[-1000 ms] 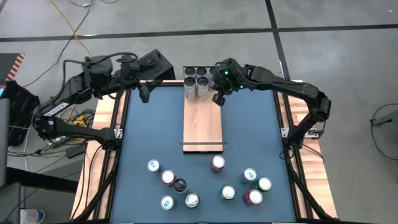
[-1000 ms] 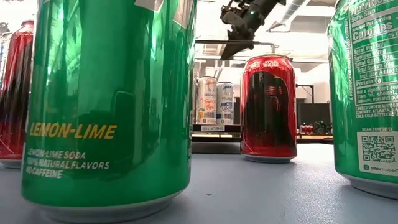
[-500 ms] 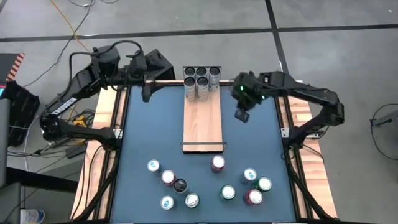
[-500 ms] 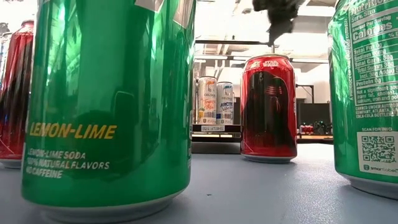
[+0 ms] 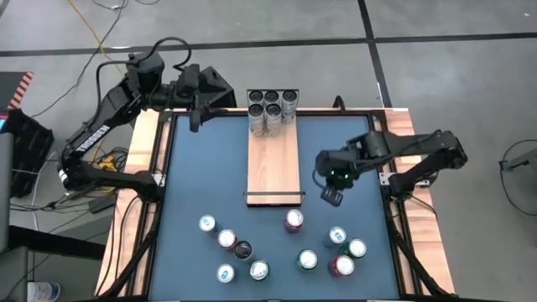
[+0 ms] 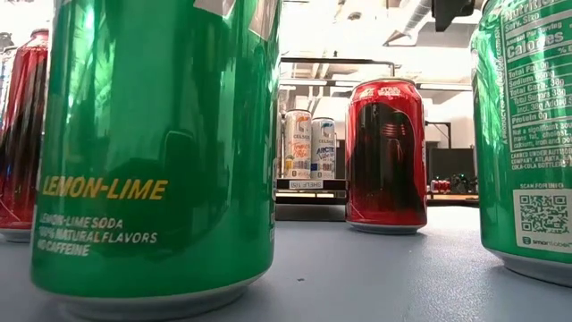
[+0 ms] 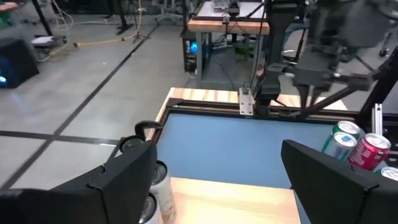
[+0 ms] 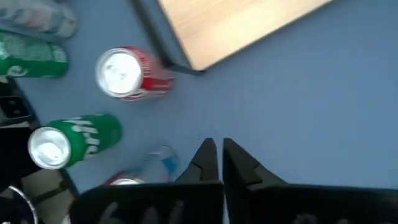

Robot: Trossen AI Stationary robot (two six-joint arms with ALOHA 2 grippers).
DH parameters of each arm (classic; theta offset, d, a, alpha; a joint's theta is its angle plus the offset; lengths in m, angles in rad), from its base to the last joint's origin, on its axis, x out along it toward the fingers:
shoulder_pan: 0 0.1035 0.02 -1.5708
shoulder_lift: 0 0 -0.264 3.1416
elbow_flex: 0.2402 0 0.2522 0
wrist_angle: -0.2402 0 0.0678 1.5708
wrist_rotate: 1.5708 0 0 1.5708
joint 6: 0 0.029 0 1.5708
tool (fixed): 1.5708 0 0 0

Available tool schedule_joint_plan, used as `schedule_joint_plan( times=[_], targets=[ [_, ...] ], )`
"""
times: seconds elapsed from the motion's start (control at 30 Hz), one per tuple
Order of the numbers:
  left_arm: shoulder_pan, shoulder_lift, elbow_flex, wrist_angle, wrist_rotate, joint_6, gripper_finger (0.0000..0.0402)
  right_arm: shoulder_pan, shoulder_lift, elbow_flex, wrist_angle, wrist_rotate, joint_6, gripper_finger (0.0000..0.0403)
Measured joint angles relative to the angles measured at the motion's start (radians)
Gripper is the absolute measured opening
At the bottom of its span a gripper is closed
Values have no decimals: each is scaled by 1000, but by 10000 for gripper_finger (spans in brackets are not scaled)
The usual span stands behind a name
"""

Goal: Place canned beverage on shelf
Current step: Put the white yellow soda can on the shelf aligned with the other white yellow soda cans

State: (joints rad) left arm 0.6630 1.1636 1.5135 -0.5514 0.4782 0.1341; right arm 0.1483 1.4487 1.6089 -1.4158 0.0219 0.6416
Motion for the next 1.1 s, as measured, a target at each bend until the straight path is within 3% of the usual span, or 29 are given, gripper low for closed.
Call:
schedule_joint_plan(
  times=[0.33,0.47,0.73,0.93,1.1],
  targets=[
    [48,15,0,-39,122,32,332,128,78,0,98,-82,155,201],
    [37,14,0,-72,136,35,332,142,121,0,119,-113,164,245],
    [-54,-30,0,-135,132,-68,332,191,203,-3,147,-120,86,256],
    [-233,-117,0,-138,-47,-156,332,246,217,-11,208,-69,91,256],
    [-454,-169,0,-157,-217,-254,332,305,225,-11,239,-13,91,256]
  ],
)
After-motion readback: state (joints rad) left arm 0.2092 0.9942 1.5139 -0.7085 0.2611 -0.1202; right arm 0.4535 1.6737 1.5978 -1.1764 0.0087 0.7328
